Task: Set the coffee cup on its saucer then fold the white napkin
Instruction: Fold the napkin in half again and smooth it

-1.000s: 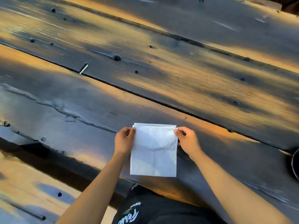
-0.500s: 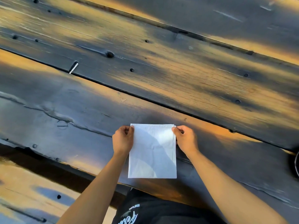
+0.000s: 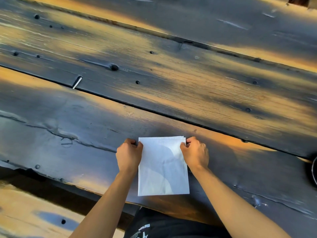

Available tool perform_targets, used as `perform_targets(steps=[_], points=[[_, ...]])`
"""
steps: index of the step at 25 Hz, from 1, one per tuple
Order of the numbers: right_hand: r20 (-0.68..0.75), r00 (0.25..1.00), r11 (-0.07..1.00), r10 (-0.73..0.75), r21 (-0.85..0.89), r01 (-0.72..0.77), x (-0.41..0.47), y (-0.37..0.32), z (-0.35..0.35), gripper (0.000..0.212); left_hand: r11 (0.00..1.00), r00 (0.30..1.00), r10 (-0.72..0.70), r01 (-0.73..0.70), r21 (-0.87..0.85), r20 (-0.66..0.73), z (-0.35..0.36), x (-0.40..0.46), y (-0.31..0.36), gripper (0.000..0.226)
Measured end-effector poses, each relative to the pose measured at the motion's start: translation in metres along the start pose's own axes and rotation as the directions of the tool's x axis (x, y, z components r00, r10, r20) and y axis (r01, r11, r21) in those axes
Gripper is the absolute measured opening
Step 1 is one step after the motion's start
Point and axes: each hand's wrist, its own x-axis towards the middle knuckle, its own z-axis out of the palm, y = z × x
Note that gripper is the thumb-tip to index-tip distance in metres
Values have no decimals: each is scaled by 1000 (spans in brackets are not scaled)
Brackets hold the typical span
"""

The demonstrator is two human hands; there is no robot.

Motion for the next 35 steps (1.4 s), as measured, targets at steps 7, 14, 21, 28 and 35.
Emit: perform_targets(steps=[7, 14, 21, 28, 35], points=[[44, 991, 976, 129, 171, -135, 5, 7, 1, 17, 998, 995, -24, 29, -59, 96, 1, 1, 7, 11], [-123, 980, 970, 156, 206, -129, 39, 54, -35, 12, 991, 961, 133, -136, -3, 243, 40, 3, 72, 8], [-233, 949, 956, 214, 249, -155, 80, 87, -45, 22, 940, 924, 305, -331, 84, 231, 81, 13, 112, 17], [-484, 802, 935, -349, -117, 336, 40, 43, -6, 36, 389, 473, 860, -850, 356, 190, 102, -3, 65, 47], [-214, 740, 763, -637, -313, 566, 55, 22, 53, 51, 314, 489, 803, -832, 457, 339, 112, 25, 47, 58]])
